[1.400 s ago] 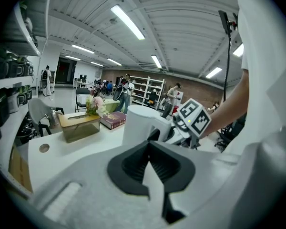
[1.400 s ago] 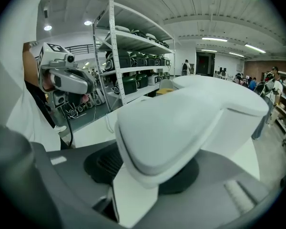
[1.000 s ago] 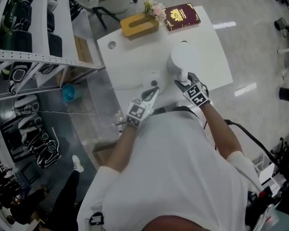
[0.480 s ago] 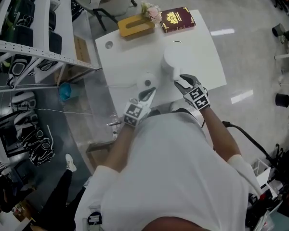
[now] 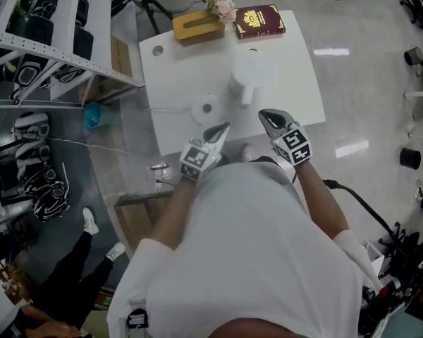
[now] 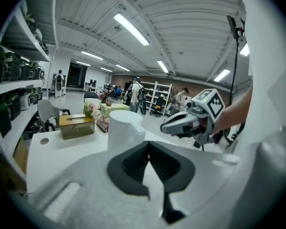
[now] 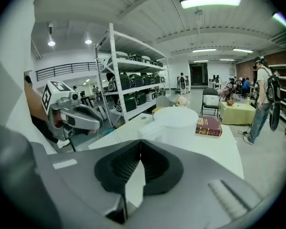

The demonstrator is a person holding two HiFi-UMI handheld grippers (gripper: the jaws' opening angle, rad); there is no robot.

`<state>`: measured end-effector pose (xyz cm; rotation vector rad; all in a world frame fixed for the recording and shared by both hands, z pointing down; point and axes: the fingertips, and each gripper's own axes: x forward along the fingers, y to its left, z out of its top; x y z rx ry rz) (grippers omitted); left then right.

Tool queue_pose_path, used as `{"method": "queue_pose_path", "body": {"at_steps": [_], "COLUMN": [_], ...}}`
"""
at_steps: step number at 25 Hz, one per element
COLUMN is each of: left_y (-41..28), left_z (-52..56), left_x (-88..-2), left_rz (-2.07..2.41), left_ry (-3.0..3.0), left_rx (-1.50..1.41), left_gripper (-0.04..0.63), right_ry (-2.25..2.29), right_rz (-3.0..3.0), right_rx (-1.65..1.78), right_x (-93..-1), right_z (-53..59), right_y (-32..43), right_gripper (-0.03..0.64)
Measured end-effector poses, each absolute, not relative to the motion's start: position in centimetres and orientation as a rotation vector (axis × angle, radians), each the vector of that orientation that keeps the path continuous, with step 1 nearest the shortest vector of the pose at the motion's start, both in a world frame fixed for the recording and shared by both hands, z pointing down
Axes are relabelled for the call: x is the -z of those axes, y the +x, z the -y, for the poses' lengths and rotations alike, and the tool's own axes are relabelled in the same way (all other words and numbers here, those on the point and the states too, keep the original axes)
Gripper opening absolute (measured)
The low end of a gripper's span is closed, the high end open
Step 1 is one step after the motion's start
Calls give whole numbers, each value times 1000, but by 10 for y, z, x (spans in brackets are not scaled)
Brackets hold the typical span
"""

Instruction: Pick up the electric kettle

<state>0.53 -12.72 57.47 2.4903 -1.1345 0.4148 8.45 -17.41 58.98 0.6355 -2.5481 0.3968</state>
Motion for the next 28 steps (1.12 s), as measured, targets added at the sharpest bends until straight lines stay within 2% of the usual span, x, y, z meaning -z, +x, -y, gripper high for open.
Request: {"method": "queue_pose_path", "body": {"at_steps": [16, 28], "left_y": [47, 39], "left_z": [89, 46], "left_x": [-546, -555], "left_rz": [1305, 1344], "left_ry": [2377, 2343], "left_rx": [-294, -281], "left_gripper": [0, 0], "right_ry": [435, 409], "right_rz": [2586, 2552], "right_rx": [-449, -418], "right_x": [-579, -593], "right_z": [115, 78], "right_y": [115, 114], "right_gripper": [5, 5]}}
